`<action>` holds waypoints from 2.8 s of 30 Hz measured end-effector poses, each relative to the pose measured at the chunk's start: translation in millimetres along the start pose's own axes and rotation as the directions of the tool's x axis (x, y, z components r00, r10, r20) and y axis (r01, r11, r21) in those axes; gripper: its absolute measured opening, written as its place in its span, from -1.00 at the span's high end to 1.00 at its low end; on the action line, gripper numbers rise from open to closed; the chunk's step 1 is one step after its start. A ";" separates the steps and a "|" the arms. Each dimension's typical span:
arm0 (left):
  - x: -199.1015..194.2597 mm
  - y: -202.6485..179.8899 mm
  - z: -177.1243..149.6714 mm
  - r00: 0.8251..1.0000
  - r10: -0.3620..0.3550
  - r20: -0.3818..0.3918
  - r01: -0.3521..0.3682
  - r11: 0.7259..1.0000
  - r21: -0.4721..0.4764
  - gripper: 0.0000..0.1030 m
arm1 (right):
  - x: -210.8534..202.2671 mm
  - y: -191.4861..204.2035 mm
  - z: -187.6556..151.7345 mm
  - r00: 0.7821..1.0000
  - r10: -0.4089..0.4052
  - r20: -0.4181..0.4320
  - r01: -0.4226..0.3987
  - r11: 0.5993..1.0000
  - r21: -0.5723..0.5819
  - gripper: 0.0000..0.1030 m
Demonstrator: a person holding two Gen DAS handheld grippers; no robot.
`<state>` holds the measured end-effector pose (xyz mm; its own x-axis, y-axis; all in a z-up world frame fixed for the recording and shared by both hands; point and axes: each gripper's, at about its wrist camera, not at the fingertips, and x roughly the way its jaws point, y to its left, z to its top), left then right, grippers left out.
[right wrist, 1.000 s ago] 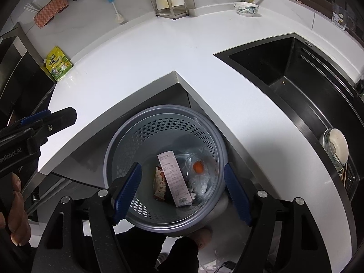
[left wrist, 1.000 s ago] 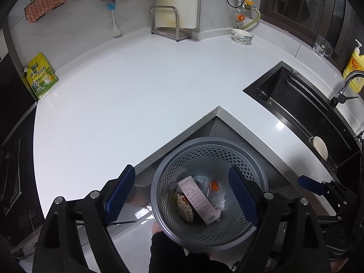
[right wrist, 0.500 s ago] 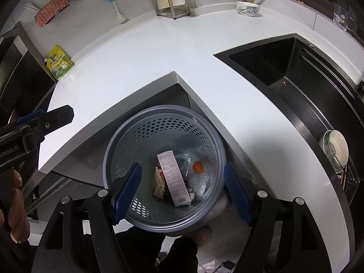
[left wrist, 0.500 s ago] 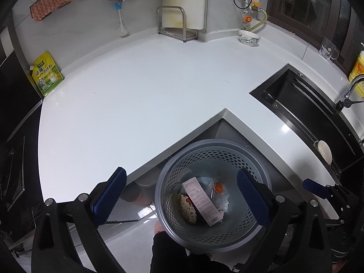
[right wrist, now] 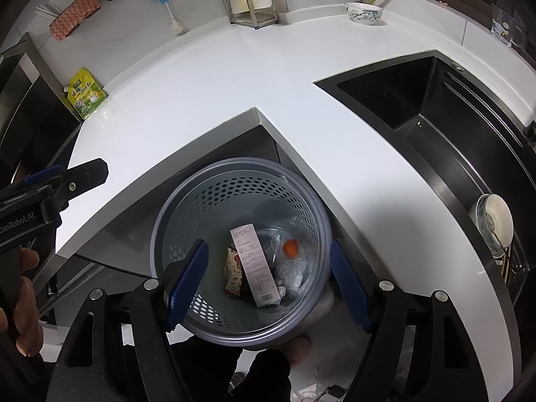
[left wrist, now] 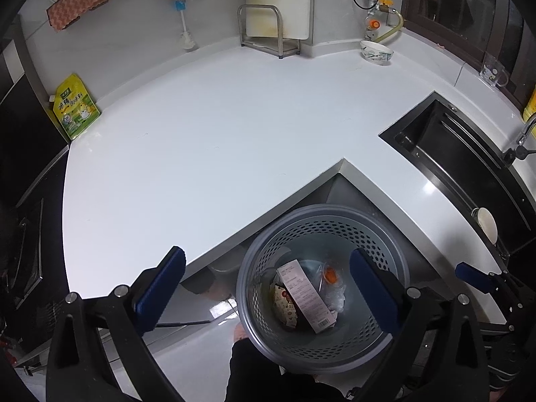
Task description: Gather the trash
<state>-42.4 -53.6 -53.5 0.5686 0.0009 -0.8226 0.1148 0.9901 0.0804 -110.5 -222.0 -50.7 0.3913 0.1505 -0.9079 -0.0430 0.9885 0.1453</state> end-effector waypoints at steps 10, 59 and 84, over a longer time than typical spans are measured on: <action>2.1 -3.4 -0.4 1.000 0.000 -0.008 0.000 1.000 0.019 -0.88 | 1.3 0.5 1.2 1.000 -0.002 -0.003 0.002 1.000 0.000 -0.39; 6.4 -3.2 -5.4 1.000 0.002 -0.026 -0.001 1.000 0.024 -0.88 | -2.4 0.6 1.0 1.000 -0.020 0.021 0.019 1.000 0.005 -0.39; 9.4 2.2 -7.3 1.000 0.006 -0.029 -0.005 1.000 0.023 -0.88 | -1.7 2.8 1.6 1.000 -0.017 0.020 0.017 1.000 0.006 -0.39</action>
<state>-42.7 -50.5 -65.2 0.5456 0.0109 -0.8380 0.1309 0.9865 0.0980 -109.8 -219.6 -48.1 0.4101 0.1329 -0.9023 -0.0308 0.9908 0.1319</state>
